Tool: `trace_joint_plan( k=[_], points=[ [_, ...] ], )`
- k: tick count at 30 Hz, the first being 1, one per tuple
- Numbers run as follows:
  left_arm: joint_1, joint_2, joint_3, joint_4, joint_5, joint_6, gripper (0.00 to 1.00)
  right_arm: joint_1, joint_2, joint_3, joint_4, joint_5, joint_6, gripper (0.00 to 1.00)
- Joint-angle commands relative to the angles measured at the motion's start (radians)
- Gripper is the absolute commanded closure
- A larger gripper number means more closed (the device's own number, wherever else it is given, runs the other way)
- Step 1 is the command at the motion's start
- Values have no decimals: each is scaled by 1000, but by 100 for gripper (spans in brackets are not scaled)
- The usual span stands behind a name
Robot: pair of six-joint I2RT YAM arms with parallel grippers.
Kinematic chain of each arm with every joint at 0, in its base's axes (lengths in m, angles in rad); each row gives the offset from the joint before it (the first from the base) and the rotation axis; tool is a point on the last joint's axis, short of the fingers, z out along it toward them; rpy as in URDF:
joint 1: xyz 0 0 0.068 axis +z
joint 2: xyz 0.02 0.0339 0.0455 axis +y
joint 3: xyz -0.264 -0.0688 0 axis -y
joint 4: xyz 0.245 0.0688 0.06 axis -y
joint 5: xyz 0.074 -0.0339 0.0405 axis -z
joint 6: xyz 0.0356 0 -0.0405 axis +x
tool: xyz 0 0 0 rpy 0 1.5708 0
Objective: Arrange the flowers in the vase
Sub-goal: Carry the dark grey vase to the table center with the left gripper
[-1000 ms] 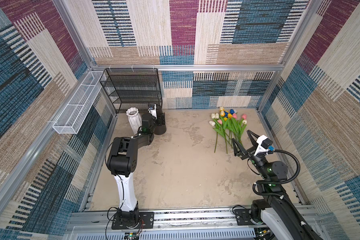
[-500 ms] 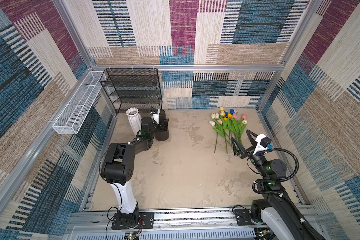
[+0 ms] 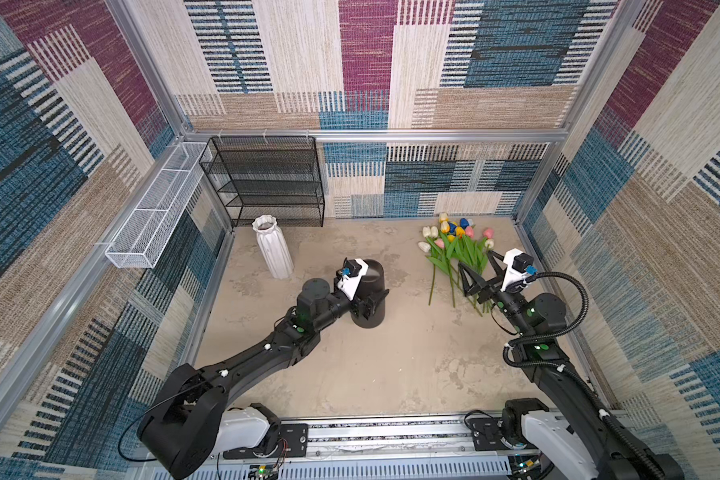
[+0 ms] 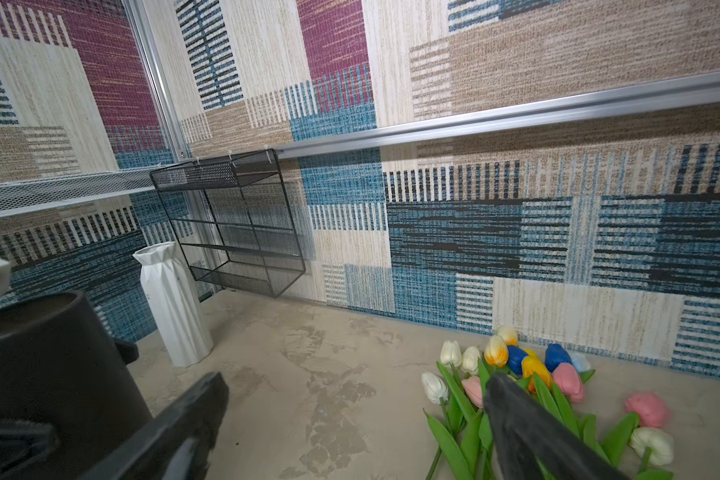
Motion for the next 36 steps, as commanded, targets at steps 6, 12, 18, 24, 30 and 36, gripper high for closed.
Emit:
trace_joint_plan(
  k=[6,12,18,24,30,36],
  points=[
    [-150,191,-29,336,-161,46,100,0,72,62,23,-41,22,0],
    [-190,376,-24,668,-240,68,100,1,74,78,7,-55,13,0],
    [-191,458,-22,803,-308,96,100,1,60,90,-12,-59,-1,0],
    [-190,468,-45,808,-306,104,68,1,61,131,-77,-34,-1,0],
    [-190,473,-69,809,-297,106,36,1,44,154,-122,9,-1,0],
    [-189,422,-113,804,-316,140,0,1,25,161,-152,34,-1,0]
  ],
)
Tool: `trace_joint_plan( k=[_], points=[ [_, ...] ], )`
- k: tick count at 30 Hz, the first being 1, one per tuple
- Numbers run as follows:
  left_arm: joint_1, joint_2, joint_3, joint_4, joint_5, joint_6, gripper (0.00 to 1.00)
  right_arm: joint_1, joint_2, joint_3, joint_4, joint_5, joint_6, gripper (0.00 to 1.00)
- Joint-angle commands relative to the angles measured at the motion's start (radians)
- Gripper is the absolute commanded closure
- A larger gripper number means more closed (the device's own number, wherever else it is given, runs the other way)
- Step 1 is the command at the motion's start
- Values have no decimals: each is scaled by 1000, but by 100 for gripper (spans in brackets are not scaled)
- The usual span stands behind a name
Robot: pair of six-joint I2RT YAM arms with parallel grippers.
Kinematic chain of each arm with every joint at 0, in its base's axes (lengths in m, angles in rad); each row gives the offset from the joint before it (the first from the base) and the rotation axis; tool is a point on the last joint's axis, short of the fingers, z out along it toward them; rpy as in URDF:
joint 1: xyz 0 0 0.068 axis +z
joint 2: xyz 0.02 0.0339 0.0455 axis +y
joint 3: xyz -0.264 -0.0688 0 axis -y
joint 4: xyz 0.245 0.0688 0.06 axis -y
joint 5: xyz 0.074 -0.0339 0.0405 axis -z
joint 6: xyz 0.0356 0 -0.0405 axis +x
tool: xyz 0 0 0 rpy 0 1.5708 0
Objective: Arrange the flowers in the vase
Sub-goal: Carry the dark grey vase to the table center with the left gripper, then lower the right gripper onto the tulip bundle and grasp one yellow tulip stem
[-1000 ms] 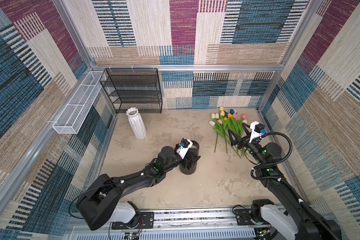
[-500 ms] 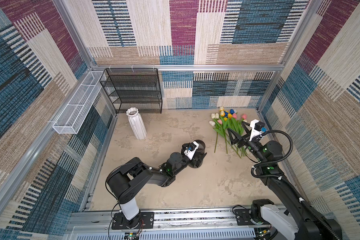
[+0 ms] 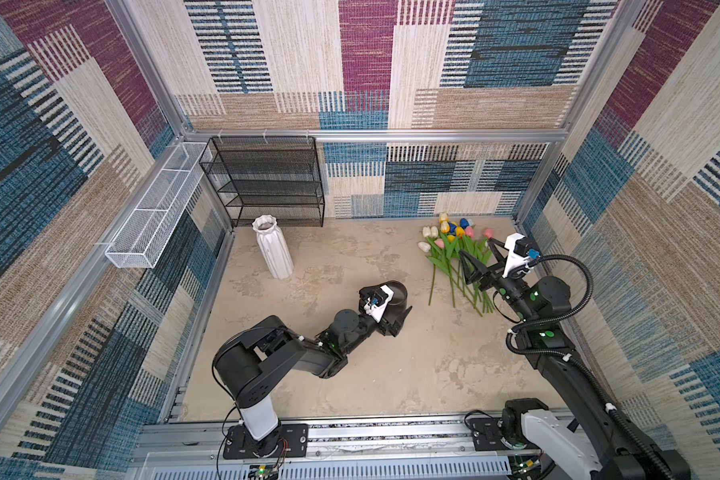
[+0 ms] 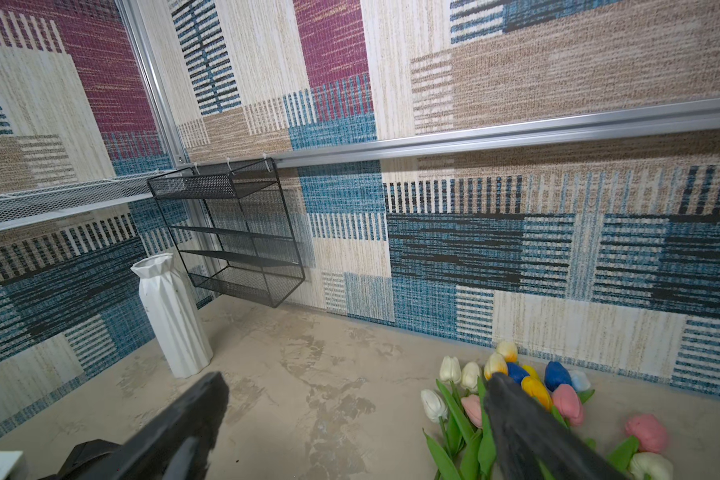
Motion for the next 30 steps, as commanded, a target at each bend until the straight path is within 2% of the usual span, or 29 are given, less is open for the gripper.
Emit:
trace_joint_plan(
  k=[1,11,15,18,22,24,25,28,30],
  points=[
    [0,-36,-24,73,-24,47,0,1,-4,11,-14,24,1,0],
    [1,-113,-152,73,-65,74,0,0,36,27,3,15,6,0],
    [0,-210,-215,62,-91,52,0,-1,86,99,-78,52,19,0],
    [-1,-416,-217,-170,-84,47,0,-9,230,251,-286,74,33,2],
    [-1,-755,-66,-856,-32,66,3,-12,523,560,-684,78,-8,25],
    [-1,-876,-37,-997,0,72,3,-11,626,657,-802,122,-38,43],
    [0,-929,-27,-1064,31,67,3,-12,659,674,-822,156,-48,46],
    [0,-1046,-1,-1213,85,-1,5,-14,735,726,-887,288,-53,49],
    [-1,-1085,-16,-1236,113,-57,5,-23,775,764,-923,341,-43,50]
  ],
)
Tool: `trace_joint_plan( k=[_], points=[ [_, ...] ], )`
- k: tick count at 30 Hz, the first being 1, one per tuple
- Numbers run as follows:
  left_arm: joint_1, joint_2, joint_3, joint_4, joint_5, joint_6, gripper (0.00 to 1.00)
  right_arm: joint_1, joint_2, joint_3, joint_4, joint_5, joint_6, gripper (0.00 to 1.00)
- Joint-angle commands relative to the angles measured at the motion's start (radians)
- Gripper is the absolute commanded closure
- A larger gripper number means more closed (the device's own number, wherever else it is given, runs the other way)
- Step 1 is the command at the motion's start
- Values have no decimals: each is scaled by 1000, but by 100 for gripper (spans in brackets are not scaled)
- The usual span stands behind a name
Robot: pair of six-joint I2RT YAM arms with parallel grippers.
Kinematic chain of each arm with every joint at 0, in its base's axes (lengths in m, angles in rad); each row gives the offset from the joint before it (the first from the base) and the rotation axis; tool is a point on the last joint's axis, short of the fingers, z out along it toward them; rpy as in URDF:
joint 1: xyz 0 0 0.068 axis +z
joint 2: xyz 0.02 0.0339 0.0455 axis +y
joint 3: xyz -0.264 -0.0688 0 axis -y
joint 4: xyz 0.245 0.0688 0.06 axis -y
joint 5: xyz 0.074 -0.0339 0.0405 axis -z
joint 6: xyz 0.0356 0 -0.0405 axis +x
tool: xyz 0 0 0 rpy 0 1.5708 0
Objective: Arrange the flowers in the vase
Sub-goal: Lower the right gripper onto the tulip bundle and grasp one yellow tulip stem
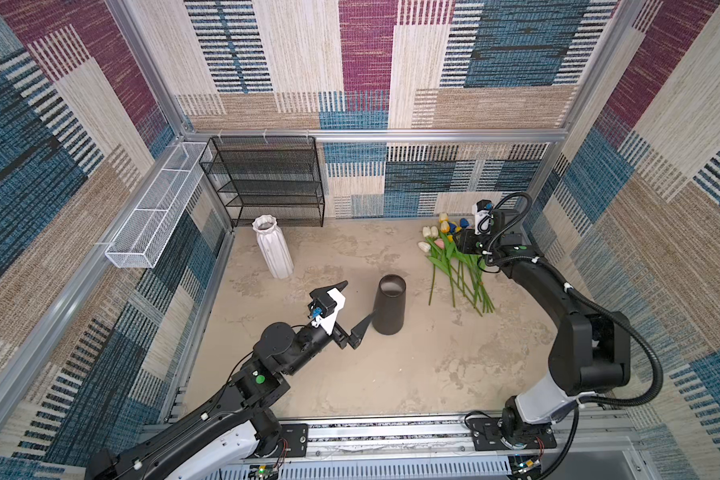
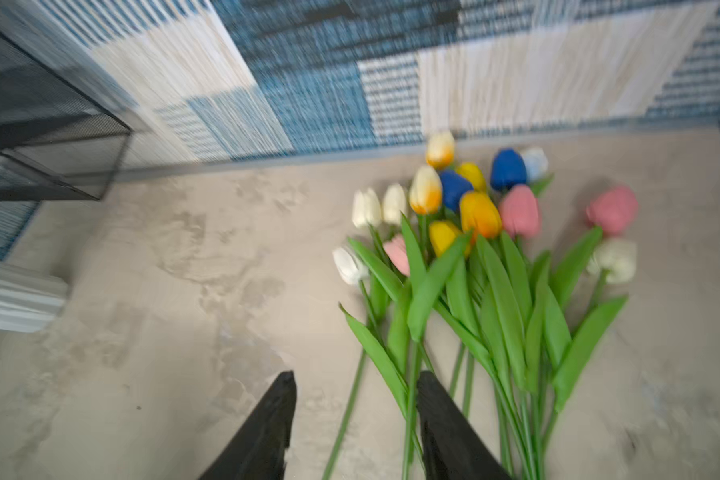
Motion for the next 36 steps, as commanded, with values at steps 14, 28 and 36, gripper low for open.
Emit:
trace_joint_plan(
  k=[14,28,36],
  points=[
    [-2,18,-103,-95,105,-126,7,20,256,113,-238,43,-89,61],
    [-2,47,-146,-34,88,-147,7,49,328,129,-264,15,-129,64],
    [-2,71,-152,-20,94,-144,7,60,323,80,-253,38,-160,62]
  ],
)
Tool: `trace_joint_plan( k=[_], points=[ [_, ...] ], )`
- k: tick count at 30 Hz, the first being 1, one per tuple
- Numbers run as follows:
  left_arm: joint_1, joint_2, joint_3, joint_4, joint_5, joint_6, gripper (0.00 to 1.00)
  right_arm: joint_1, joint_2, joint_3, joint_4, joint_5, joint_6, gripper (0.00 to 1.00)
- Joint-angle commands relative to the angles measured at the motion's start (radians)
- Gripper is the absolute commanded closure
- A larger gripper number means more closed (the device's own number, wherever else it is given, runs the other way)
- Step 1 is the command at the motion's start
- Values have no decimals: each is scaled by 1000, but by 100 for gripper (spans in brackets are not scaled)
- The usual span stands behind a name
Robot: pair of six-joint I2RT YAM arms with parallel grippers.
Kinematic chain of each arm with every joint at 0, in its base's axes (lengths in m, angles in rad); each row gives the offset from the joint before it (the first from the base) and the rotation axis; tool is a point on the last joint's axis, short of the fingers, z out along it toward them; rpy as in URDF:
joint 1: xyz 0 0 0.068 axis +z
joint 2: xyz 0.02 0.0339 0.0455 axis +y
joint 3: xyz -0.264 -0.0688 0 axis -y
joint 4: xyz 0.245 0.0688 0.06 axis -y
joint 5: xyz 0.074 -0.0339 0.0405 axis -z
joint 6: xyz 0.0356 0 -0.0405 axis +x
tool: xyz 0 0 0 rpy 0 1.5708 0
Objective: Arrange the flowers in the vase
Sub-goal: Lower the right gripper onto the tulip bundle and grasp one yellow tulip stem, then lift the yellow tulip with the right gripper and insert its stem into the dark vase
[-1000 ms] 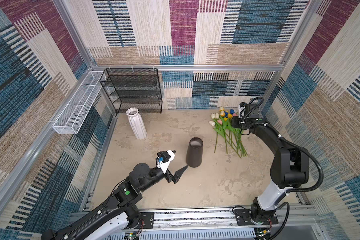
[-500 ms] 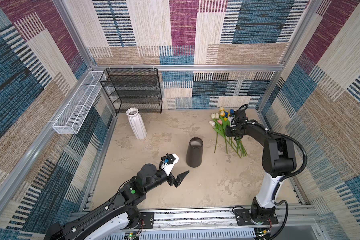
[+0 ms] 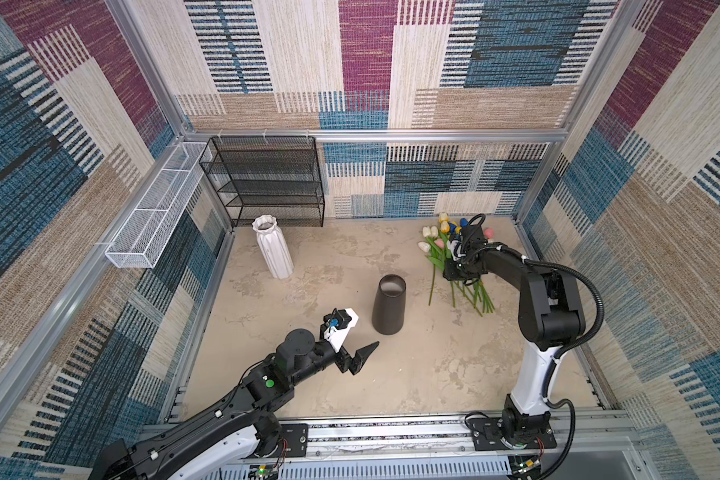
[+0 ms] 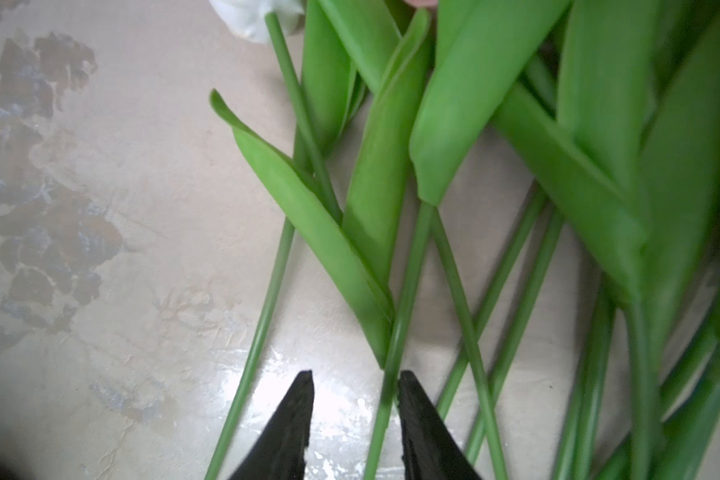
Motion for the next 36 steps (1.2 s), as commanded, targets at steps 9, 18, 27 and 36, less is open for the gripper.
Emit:
trace_joint_plan(
  k=[9,18,27,36],
  points=[
    [0,49,9,75,-2,-15,7,12,22,-20,23,32,-56,76],
    [1,51,3,80,-19,-16,7,24,-21,16,-1,-14,-64,88],
    [0,24,18,51,-47,9,7,26,-88,-4,24,-45,-39,95],
    [0,-15,21,49,-81,14,6,25,-252,9,63,-81,39,98]
  ],
)
